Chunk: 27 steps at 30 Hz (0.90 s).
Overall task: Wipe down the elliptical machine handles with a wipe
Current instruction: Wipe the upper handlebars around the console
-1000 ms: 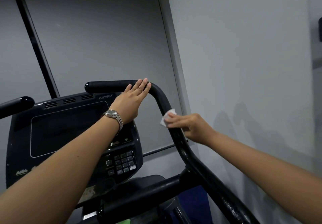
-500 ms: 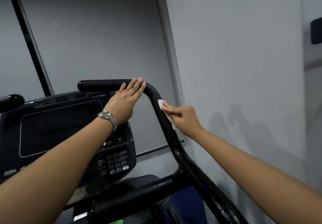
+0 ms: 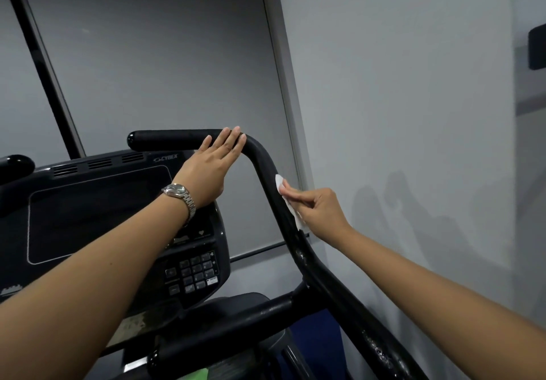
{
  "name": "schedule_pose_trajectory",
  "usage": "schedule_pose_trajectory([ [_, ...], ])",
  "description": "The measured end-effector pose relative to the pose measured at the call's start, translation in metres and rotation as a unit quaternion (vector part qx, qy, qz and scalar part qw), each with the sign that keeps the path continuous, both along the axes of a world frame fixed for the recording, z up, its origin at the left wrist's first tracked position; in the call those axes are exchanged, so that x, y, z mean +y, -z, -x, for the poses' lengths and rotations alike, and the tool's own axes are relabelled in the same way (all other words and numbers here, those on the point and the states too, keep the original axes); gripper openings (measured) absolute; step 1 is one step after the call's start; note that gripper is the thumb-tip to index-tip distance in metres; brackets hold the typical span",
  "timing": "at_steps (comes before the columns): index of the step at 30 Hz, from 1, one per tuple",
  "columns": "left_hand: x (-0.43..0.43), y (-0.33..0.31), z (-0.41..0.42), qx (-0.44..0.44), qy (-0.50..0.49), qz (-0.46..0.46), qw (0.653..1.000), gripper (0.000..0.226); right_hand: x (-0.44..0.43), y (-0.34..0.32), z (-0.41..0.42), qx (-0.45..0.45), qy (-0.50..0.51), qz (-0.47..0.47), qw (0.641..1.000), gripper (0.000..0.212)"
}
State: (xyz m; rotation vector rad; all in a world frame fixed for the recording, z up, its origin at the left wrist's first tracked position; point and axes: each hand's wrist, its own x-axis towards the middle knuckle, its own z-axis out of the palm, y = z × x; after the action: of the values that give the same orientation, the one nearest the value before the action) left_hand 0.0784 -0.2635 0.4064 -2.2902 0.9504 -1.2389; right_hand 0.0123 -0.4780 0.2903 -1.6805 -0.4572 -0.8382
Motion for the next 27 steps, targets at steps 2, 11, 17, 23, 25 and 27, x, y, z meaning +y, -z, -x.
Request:
schedule_pose_trajectory([
  [2,0.0,0.002,-0.001,-0.007,-0.002,0.001,1.0,0.086,-0.003,0.01,0.006,0.012,-0.019,0.0,1.0,0.026],
  [11,0.0,0.001,0.0,0.002,-0.018,-0.006,1.0,0.086,-0.002,0.011,0.004,-0.006,0.026,0.035,0.999,0.026],
  [17,-0.002,-0.001,0.005,0.022,-0.026,-0.003,0.999,0.075,0.004,-0.011,-0.001,-0.037,0.038,0.042,0.998,0.027],
  [23,-0.001,-0.004,0.006,0.037,-0.024,0.0,0.999,0.066,-0.009,0.017,0.009,-0.018,0.056,0.1,0.993,0.03],
  [25,-0.003,-0.003,0.006,0.036,-0.027,0.003,0.999,0.067,-0.01,0.007,0.003,-0.028,0.058,0.094,0.993,0.029],
  [27,-0.003,-0.003,0.007,0.038,-0.028,0.001,0.999,0.069,-0.003,-0.004,-0.002,-0.044,0.059,0.09,0.993,0.028],
])
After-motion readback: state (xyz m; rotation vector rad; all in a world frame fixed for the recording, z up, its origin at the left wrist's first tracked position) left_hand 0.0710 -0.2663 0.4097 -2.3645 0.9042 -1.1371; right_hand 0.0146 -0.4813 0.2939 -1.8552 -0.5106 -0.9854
